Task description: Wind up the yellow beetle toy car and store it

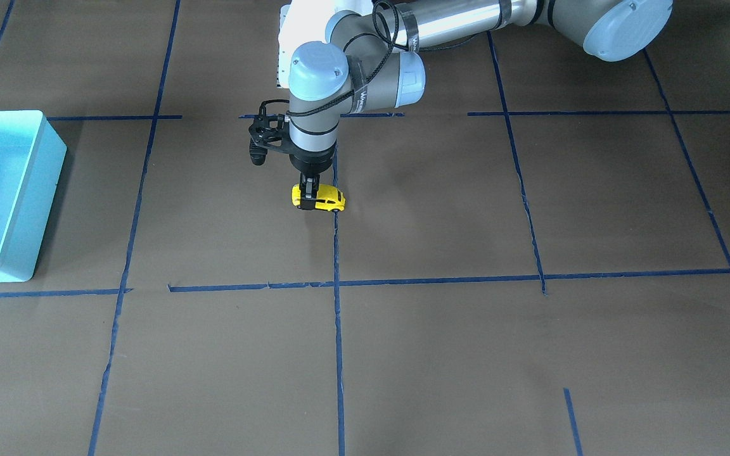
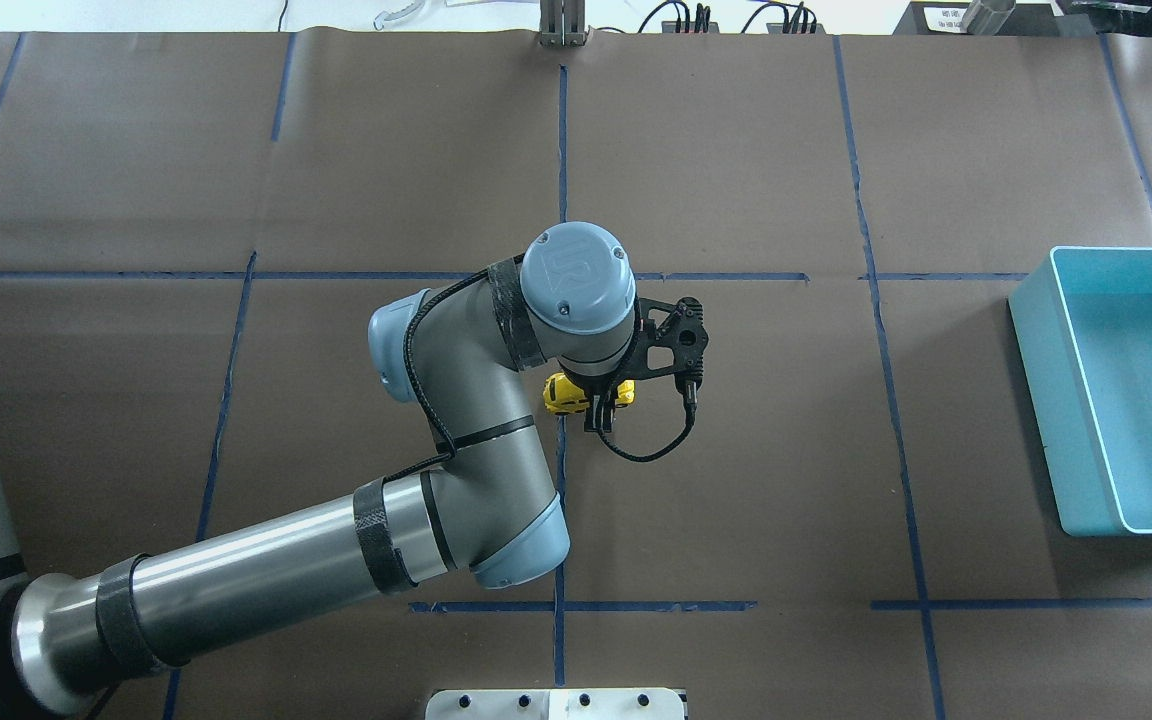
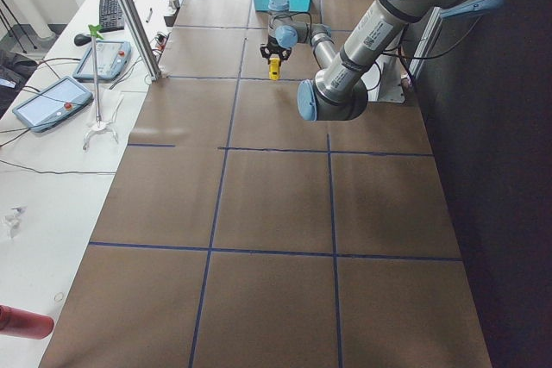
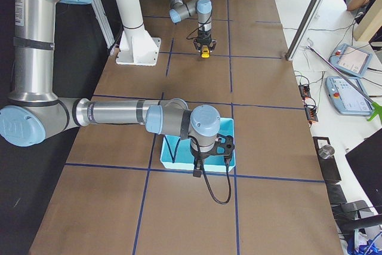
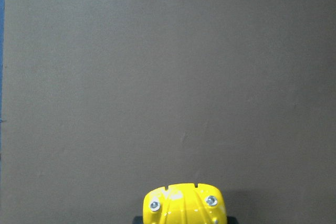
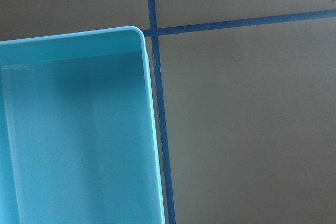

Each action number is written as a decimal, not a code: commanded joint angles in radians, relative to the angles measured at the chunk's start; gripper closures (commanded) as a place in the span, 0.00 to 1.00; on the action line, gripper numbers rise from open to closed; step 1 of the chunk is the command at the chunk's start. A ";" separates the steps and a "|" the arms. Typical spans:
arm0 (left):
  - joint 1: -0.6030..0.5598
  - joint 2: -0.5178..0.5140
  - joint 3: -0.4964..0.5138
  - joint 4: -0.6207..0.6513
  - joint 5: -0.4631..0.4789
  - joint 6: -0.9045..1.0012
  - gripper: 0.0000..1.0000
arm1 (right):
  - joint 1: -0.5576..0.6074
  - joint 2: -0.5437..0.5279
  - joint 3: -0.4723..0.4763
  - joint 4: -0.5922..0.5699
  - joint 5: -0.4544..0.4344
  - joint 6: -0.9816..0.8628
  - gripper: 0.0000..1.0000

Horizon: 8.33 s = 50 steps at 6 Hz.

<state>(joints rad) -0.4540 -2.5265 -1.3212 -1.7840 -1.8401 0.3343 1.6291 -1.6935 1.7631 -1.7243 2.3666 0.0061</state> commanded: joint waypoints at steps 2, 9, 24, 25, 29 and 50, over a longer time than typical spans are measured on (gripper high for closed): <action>0.000 0.017 0.016 -0.055 -0.001 0.000 0.92 | 0.000 0.000 -0.001 -0.001 0.002 0.000 0.00; -0.022 0.061 0.005 -0.078 -0.085 0.028 0.92 | 0.000 0.000 0.001 0.000 0.002 -0.002 0.00; -0.084 0.336 -0.194 -0.130 -0.183 0.072 0.92 | 0.000 0.000 -0.001 0.000 0.006 0.000 0.00; -0.100 0.350 -0.200 -0.130 -0.214 0.092 0.92 | 0.000 0.000 -0.001 0.000 0.006 0.000 0.00; -0.112 0.390 -0.219 -0.133 -0.220 0.130 0.92 | 0.000 0.000 -0.001 0.000 0.006 0.000 0.00; -0.852 0.710 -0.165 0.193 -0.475 0.155 0.00 | -0.078 0.049 0.076 -0.001 0.031 -0.003 0.00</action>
<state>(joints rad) -1.2081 -1.8821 -1.4893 -1.5907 -2.2881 0.4898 1.5958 -1.6698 1.7989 -1.7236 2.3972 0.0036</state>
